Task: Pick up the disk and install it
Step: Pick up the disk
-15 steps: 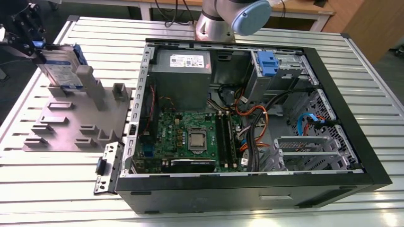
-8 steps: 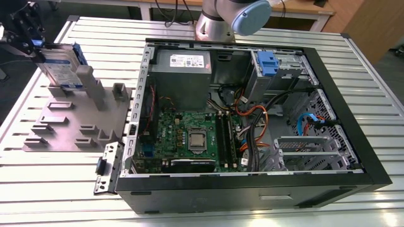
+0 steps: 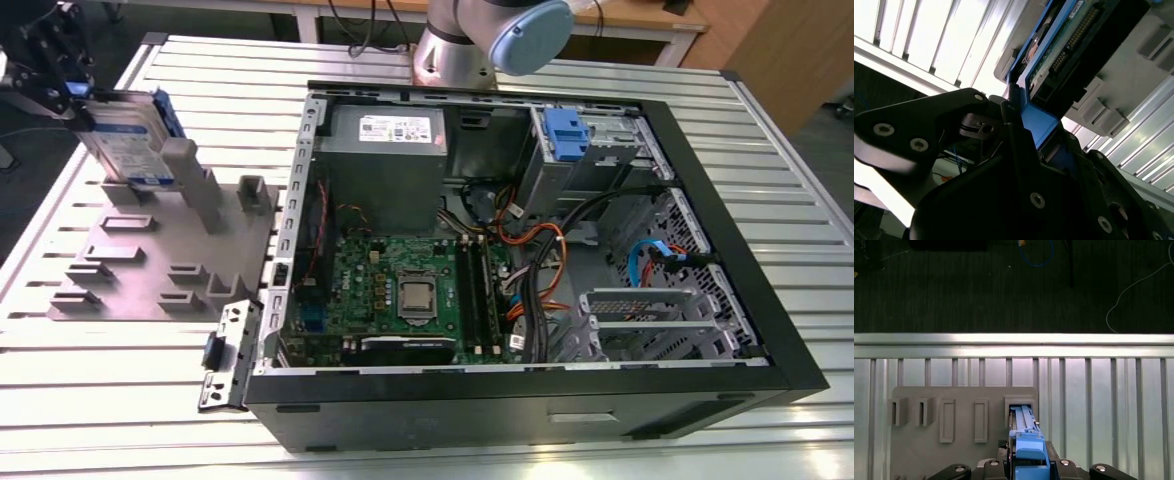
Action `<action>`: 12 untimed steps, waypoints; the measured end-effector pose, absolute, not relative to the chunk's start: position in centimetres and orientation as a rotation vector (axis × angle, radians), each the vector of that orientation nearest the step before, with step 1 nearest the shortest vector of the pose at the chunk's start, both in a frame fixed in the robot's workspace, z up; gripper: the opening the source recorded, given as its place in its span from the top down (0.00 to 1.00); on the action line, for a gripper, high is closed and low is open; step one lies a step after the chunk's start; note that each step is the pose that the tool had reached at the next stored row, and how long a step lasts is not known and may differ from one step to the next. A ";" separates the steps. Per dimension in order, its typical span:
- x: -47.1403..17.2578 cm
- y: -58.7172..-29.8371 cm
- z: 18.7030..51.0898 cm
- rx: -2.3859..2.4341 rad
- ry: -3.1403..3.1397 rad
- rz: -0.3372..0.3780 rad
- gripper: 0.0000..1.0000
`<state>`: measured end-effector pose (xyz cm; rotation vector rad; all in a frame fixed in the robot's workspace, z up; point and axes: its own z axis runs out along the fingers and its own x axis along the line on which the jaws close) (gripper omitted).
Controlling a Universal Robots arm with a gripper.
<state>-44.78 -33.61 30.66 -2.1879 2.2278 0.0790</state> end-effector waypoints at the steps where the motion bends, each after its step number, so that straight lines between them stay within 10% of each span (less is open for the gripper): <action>1: -44.8 -33.6 30.7 -2.188 2.228 0.079 0.63; 12: -44.8 -33.6 31.3 -2.188 2.228 0.077 0.63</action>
